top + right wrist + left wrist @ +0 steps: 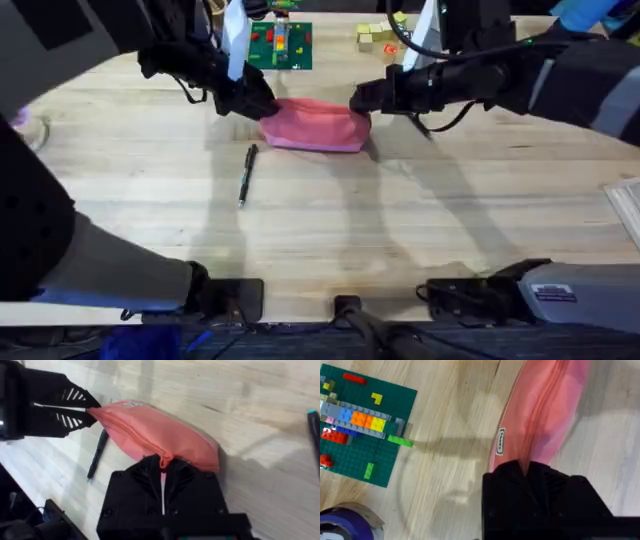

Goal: Unzip the bag, pick up the pens from the table one at a time and place them inside, then zip the bag closed.

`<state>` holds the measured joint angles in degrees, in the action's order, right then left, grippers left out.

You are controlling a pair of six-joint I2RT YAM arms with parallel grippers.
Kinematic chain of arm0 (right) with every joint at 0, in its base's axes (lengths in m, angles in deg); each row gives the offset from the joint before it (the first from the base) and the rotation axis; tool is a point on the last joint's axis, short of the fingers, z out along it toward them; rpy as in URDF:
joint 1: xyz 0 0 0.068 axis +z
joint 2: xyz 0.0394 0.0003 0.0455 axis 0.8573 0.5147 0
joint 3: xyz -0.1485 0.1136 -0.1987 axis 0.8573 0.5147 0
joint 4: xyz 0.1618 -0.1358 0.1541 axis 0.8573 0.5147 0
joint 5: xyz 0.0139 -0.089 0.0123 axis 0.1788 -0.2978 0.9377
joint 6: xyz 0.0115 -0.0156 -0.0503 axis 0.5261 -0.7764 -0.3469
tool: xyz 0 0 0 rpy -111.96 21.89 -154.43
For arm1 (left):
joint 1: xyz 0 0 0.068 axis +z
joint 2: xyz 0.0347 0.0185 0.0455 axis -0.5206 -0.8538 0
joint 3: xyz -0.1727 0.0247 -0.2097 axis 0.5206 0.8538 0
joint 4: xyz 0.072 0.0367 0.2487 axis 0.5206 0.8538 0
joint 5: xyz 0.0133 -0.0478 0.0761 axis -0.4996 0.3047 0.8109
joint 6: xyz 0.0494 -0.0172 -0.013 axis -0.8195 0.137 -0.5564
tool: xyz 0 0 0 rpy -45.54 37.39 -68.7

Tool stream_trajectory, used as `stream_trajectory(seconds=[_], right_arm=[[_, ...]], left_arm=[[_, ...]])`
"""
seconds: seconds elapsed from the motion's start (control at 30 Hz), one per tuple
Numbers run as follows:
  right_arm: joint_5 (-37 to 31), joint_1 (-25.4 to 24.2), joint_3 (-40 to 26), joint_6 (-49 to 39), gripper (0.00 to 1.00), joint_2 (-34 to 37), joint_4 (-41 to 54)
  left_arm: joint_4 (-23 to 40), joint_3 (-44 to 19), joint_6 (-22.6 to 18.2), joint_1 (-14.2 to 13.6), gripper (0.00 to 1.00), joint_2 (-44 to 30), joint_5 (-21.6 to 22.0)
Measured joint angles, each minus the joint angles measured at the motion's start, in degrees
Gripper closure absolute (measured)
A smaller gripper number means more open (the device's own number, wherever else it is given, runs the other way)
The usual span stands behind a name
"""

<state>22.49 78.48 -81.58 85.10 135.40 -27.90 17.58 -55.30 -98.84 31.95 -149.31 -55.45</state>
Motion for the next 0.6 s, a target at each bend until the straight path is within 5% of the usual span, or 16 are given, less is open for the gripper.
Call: stream_trajectory(seconds=[0.6], right_arm=[[-7.58,1.18,-0.29,3.92,0.969,0.00,-6.80]], left_arm=[[0.08,0.00,0.00,0.00,0.958,0.00,-1.22]])
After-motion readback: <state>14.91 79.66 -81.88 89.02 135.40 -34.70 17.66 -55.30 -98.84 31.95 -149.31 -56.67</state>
